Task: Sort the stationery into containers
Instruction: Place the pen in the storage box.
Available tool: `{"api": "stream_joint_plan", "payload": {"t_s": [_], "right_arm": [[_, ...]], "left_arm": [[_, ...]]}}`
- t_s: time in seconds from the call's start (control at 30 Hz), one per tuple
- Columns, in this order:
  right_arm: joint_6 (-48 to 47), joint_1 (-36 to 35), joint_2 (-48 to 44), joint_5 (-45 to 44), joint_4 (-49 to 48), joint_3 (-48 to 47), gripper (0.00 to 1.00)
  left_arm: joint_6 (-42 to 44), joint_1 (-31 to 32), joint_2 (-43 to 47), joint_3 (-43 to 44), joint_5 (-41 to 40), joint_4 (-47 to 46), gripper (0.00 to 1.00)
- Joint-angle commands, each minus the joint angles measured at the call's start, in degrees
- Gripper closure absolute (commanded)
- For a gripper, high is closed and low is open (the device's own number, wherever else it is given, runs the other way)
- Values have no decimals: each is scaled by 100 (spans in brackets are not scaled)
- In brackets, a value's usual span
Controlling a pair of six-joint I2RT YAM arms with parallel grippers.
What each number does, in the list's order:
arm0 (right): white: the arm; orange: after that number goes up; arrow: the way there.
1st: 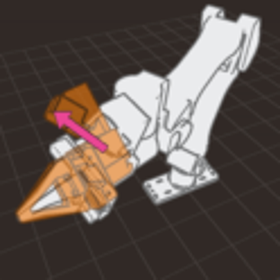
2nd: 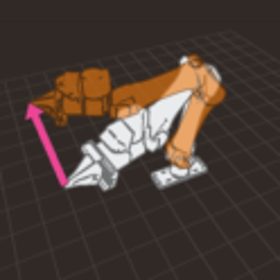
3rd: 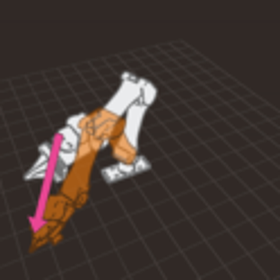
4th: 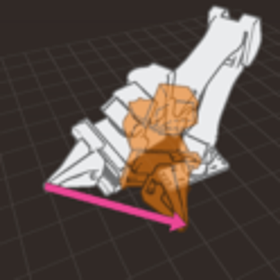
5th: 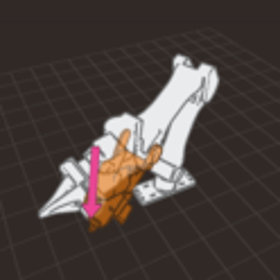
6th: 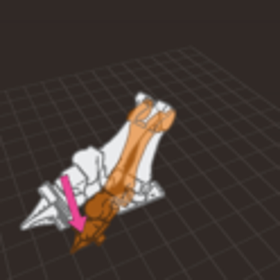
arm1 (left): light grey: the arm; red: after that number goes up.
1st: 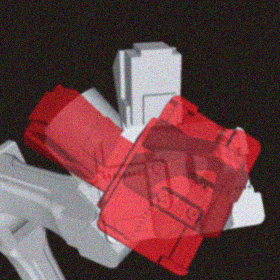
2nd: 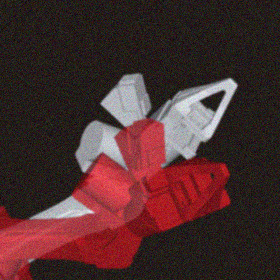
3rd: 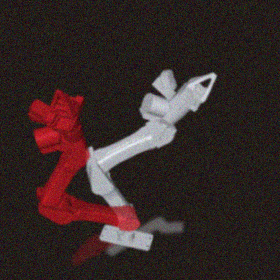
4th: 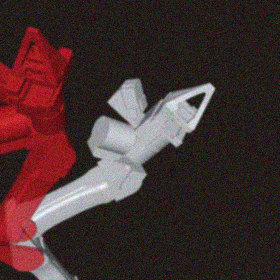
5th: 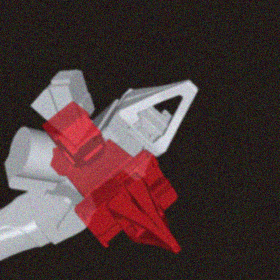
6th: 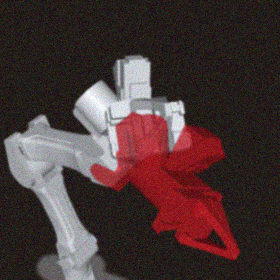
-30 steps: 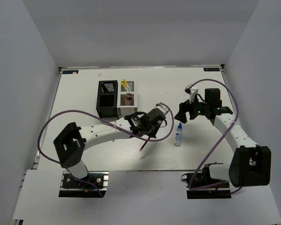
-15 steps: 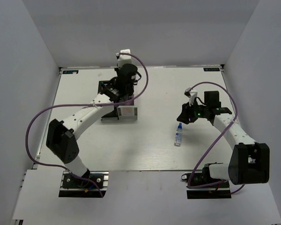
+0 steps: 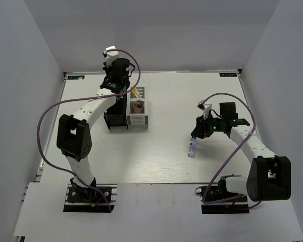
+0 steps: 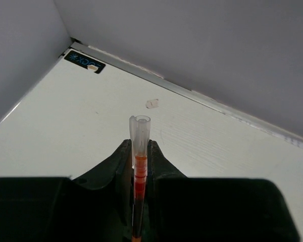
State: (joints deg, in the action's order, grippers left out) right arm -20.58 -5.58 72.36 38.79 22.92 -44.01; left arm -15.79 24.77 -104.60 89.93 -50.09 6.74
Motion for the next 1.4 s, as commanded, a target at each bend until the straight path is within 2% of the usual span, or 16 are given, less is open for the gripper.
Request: {"api": "stream_joint_plan", "payload": {"t_s": [0.0,0.17,0.37,0.5,0.57,0.7,0.73,0.8,0.87,1.03,1.07,1.23,1.3,1.37], "right_arm": [[-210,22,-20,85,195,-72,57],[-218,22,112,59,222,-196,53],[-271,31,270,41,319,-328,53],[-403,31,331,50,459,-442,45],[-534,22,340,129,591,-477,36],[-518,22,314,296,679,-503,33],[-517,40,297,296,688,-495,33],[-491,22,279,270,714,-512,33],[-517,22,279,261,766,-512,33],[-491,31,279,235,802,-477,33],[-482,22,270,235,811,-477,33],[-342,31,349,-28,968,-582,34],[-132,22,437,-430,1109,-688,40],[256,31,507,-652,1311,-845,42]], "left_arm": [[41,-218,-87,349,-133,-191,100],[103,-351,-272,210,-72,-199,100],[-55,-342,-325,7,262,-419,100],[-170,-289,-386,-45,262,-419,99],[-117,-289,-438,-46,262,-419,96],[-240,-289,-439,-194,315,-419,86],[-240,-289,-439,-256,315,-419,80],[-292,-236,-439,-326,315,-419,73],[-293,-236,-439,-327,315,-350,59],[-363,-236,-255,-389,499,-349,52],[-415,-236,-254,-449,561,-349,46],[-469,-184,272,-512,745,-349,31],[-407,-184,702,-512,964,-95,24],[-338,-184,1315,-625,1280,281,20]]}}
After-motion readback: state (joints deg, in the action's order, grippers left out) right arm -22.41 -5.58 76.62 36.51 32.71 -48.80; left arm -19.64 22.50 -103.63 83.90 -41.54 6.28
